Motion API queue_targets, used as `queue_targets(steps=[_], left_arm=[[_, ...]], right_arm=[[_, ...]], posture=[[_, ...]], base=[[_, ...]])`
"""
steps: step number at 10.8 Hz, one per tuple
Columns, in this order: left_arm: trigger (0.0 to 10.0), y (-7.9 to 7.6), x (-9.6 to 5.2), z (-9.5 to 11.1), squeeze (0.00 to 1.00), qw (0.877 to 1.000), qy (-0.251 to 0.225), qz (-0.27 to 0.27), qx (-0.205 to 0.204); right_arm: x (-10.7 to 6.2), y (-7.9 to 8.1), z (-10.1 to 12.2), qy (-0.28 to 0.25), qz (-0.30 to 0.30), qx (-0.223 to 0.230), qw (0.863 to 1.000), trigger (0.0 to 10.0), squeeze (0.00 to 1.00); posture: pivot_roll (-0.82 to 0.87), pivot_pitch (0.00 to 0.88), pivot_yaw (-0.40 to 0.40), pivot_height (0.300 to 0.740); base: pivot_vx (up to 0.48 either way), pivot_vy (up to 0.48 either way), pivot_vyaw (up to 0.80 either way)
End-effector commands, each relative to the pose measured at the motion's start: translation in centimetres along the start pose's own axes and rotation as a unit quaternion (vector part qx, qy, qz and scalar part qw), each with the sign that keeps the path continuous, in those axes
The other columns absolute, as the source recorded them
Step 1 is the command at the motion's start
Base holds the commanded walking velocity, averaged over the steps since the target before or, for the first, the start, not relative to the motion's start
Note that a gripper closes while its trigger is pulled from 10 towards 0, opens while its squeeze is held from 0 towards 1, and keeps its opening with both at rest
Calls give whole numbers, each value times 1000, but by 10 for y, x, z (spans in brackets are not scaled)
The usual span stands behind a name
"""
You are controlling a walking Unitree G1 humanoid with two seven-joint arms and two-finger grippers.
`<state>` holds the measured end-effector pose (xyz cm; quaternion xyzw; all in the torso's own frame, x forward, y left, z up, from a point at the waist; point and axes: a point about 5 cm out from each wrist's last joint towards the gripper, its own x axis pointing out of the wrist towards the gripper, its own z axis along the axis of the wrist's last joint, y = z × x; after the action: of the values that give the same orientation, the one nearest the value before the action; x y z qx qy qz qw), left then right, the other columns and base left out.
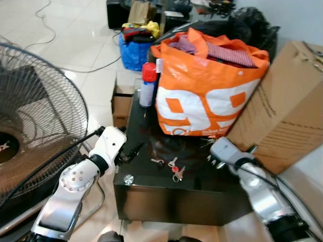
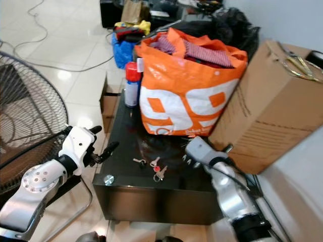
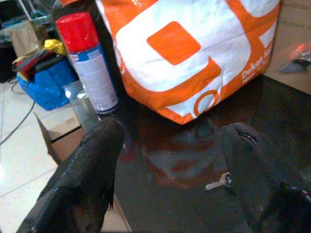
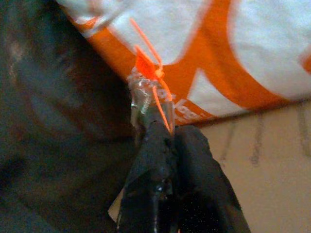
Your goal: Hang keys on a hook
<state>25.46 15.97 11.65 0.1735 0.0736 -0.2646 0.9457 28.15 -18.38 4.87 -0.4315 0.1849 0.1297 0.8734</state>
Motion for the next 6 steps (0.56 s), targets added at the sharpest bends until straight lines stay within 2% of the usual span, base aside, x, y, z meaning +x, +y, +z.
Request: queue_targets(steps=[1,2,3,4,5,6], left_arm=[[10000,-1,3,1,0,1000,-2,-2,10],[10000,-1,4,1,0,1000,-4,1,9],[10000,0,4,2,0,1000,-5,2,9],[10000,-1,5,2,0,1000,-6,0,5],[10000,-1,4,2,0,1000,-5,-1,4],[10000,-1,3,1,0,1000,-4,-1,1]], right_arm=[[-1,-12,-8,25,-29,-12,999,0,0],[-2,-20,-11,46,-59,-113,991,0,0],[0,-12,-9,51,-30,48,997,0,0],[0,-14,-6,33,-41,-7,999,0,0],[0,-14,-1,23,-51,54,997,0,0],[-1,-16,3,6,-63,32,997,0,0]], posture=[[10,0,-110,740],[14,0,-111,740],[9,0,-109,740],[11,0,-111,740],[10,0,-109,740],[10,0,-109,740]], base=[[0,0,0],[0,0,0],[0,0,0],[0,0,0],[0,0,0],[0,0,0]])
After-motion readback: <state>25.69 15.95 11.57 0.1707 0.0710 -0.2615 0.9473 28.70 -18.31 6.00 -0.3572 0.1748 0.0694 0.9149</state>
